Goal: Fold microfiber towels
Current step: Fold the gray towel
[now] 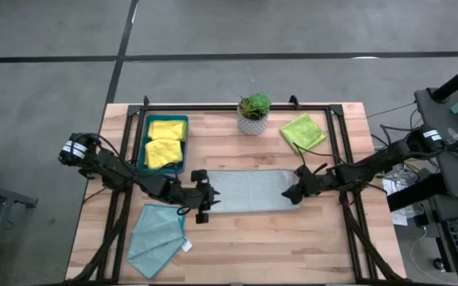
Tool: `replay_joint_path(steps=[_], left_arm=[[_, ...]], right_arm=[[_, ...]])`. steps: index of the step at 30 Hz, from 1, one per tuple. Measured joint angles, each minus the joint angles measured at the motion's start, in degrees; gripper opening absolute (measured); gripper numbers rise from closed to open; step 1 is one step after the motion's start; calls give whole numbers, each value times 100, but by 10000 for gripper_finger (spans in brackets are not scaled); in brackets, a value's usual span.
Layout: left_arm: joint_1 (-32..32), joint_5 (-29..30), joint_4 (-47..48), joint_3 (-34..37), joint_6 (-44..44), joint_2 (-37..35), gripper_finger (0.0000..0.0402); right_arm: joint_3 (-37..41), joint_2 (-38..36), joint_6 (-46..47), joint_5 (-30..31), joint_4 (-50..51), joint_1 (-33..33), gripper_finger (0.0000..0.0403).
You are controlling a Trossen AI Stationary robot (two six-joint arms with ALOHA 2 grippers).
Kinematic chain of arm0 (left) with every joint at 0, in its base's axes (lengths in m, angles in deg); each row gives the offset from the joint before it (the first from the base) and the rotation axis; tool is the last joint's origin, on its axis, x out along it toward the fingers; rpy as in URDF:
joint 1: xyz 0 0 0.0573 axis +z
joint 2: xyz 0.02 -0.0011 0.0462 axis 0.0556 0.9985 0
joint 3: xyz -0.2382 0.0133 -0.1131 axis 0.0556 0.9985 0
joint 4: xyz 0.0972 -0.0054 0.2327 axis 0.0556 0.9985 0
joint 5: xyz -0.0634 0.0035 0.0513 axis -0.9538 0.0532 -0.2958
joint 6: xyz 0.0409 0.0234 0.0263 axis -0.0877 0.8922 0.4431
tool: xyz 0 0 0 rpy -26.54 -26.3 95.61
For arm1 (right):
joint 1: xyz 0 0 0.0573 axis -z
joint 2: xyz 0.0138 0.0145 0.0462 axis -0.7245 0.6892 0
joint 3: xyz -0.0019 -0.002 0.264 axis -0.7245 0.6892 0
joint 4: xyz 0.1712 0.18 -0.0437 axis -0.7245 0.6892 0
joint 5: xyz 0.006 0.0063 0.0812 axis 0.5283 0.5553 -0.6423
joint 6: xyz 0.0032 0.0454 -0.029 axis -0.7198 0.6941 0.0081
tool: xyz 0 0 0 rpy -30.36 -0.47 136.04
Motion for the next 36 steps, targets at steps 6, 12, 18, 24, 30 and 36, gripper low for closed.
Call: replay_joint_path(steps=[6,12,18,24,30,36], left_arm=[[0,30,-10,5,4,0,109],[0,40,-124,21,20,0,109],[0,40,-115,25,22,0,109],[-65,-15,238,-22,17,-82,109],[-168,-331,1041,-62,-570,-236,109],[-201,-787,1140,-38,-1017,-46,109]], right_arm=[[491,7,-59,217,-1289,0,244],[486,7,-117,325,-1393,0,180],[433,11,-201,396,-1391,0,77],[395,-34,-337,414,-1399,4,15],[-98,-361,-343,280,93,4,14],[-1579,-547,-574,592,3595,4,13]])
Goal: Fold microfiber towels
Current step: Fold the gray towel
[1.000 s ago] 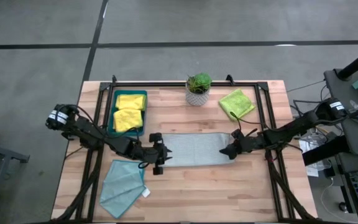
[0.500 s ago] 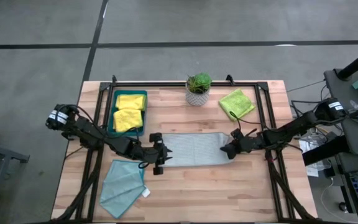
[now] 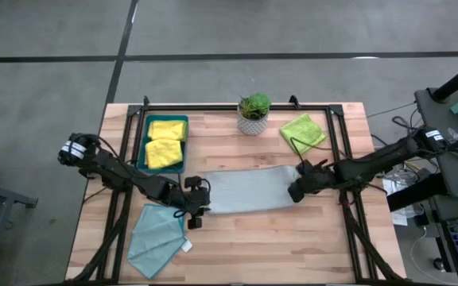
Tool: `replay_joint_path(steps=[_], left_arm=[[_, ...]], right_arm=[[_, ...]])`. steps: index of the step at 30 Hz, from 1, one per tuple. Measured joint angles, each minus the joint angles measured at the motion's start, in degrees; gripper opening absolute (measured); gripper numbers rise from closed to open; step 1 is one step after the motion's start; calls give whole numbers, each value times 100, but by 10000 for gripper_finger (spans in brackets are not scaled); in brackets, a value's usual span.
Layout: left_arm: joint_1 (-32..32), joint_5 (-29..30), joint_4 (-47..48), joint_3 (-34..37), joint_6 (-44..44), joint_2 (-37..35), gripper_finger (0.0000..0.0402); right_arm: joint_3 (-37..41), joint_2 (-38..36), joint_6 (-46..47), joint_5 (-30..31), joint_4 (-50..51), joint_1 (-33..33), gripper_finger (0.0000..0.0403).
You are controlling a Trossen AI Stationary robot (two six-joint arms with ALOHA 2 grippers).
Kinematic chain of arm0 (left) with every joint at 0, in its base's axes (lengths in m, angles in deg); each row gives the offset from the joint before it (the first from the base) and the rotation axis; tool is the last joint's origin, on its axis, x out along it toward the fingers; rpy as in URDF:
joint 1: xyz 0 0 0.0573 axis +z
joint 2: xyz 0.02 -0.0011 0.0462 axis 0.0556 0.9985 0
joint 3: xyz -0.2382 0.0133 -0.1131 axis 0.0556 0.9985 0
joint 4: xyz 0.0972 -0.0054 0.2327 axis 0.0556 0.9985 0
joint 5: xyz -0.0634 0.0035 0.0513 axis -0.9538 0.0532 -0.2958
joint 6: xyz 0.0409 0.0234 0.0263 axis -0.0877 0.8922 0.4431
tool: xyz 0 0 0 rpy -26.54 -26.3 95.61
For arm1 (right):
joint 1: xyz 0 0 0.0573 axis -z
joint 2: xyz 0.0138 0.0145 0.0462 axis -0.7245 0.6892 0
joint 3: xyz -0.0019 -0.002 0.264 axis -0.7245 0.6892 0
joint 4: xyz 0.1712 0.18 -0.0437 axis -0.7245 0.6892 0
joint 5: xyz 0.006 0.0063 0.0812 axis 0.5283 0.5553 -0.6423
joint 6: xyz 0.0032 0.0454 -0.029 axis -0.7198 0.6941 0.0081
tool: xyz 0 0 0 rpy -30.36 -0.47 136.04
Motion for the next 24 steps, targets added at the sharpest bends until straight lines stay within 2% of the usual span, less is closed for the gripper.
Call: replay_joint_path(steps=[5,7,9,13,20,24], left_arm=[[-2,-91,-51,-2,-15,13,109],[0,-61,-91,-2,-13,15,109],[9,55,-150,0,-13,106,109],[13,155,-564,12,3,357,109],[60,160,-1222,17,188,847,109],[74,162,-1374,7,191,1015,109]], right_arm=[[-1282,125,-7,300,2467,0,13],[-1673,223,23,304,3010,0,13],[-1975,309,24,303,3130,0,13],[-2341,632,-147,229,2665,0,13],[-2480,1539,-950,-63,375,0,13],[-2680,2213,-1096,15,-373,15,13]])
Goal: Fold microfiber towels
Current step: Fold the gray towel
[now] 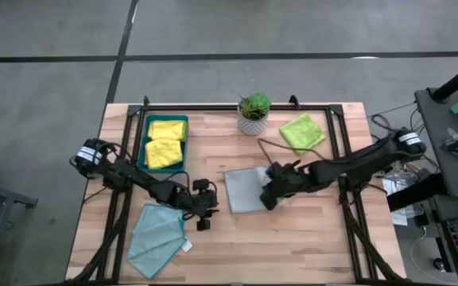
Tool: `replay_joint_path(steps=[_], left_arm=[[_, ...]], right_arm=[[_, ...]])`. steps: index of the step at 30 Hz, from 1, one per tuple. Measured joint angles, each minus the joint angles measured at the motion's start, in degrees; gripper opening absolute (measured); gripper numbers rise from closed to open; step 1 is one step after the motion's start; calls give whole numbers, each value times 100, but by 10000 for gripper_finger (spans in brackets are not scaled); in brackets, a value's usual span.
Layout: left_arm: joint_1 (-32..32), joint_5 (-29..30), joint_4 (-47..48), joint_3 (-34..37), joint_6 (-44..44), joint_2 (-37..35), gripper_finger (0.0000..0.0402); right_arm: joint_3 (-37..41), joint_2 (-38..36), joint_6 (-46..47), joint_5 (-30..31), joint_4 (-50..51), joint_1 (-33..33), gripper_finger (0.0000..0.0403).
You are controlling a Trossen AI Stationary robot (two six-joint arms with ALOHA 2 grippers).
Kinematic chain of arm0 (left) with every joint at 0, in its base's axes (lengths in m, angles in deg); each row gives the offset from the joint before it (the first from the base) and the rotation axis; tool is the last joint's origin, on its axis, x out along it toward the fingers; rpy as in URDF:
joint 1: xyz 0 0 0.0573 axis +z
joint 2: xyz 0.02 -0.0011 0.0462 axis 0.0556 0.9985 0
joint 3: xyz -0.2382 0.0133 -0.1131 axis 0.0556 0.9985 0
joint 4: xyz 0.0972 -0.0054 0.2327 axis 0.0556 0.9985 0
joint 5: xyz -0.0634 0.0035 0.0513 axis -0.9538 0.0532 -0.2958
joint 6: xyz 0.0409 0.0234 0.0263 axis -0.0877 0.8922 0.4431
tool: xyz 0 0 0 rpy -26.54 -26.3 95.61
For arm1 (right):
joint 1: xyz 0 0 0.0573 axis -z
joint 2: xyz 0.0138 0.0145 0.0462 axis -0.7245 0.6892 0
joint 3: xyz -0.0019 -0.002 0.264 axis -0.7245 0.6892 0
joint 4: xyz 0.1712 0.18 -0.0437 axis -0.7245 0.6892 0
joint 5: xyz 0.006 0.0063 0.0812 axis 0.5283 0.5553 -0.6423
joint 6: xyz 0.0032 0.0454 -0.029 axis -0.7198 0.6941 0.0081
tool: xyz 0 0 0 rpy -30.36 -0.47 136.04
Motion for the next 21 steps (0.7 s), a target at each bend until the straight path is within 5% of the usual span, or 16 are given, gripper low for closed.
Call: replay_joint_path(steps=[11,21], left_arm=[[0,-4,-188,20,-13,18,109],[-2,-6,-188,28,-22,16,109]], right_arm=[[-964,1887,-339,526,-442,224,13],[-2011,2739,-754,532,269,300,40]])
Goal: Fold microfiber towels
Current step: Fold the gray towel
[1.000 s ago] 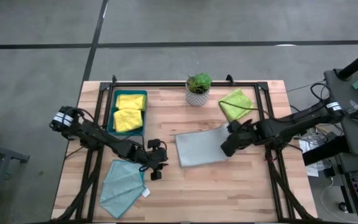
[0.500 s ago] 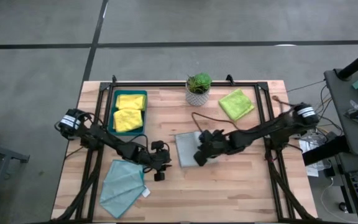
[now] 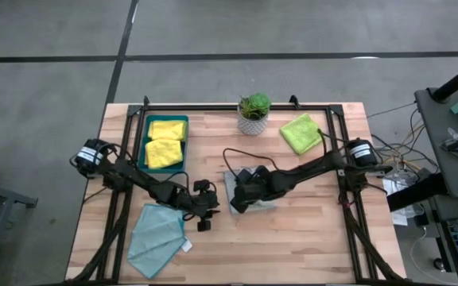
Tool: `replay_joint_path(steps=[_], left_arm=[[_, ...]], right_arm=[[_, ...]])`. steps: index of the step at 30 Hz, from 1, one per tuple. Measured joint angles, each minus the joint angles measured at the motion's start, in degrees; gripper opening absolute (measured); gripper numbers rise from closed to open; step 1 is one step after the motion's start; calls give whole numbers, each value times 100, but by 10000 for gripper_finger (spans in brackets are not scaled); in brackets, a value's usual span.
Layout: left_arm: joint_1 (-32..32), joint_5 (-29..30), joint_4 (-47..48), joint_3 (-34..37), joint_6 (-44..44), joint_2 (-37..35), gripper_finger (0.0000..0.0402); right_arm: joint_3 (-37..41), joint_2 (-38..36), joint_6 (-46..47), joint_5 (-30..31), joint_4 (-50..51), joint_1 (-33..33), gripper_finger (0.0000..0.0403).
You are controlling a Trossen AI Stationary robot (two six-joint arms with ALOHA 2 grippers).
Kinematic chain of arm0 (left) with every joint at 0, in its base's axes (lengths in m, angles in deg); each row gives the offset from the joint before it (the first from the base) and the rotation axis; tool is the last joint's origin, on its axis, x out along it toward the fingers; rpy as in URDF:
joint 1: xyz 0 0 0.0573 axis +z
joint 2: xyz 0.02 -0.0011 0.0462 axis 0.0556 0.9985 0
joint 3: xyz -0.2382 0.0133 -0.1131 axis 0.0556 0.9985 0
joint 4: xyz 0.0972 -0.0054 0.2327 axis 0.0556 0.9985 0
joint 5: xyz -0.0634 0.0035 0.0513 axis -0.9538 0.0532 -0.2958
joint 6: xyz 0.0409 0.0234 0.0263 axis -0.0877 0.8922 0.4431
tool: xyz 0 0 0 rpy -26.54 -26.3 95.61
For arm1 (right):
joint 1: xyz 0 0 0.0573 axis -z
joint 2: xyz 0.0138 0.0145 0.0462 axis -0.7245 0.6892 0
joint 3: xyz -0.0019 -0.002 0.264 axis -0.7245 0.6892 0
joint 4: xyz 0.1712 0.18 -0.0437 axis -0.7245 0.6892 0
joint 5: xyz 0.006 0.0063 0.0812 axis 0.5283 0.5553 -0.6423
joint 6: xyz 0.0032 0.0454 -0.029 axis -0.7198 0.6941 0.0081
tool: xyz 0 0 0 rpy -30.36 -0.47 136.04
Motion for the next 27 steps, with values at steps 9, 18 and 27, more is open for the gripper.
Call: replay_joint_path(steps=[9,18,27], left_arm=[[0,-1,-7,-1,12,-2,109],[-10,-106,-25,-71,7,-7,109],[-321,-275,-4,-317,-181,-9,109]], right_arm=[[-300,64,-294,0,147,-2,139],[-517,-41,-1009,-622,466,-16,206],[-250,-728,-1806,-696,2060,-760,200]])
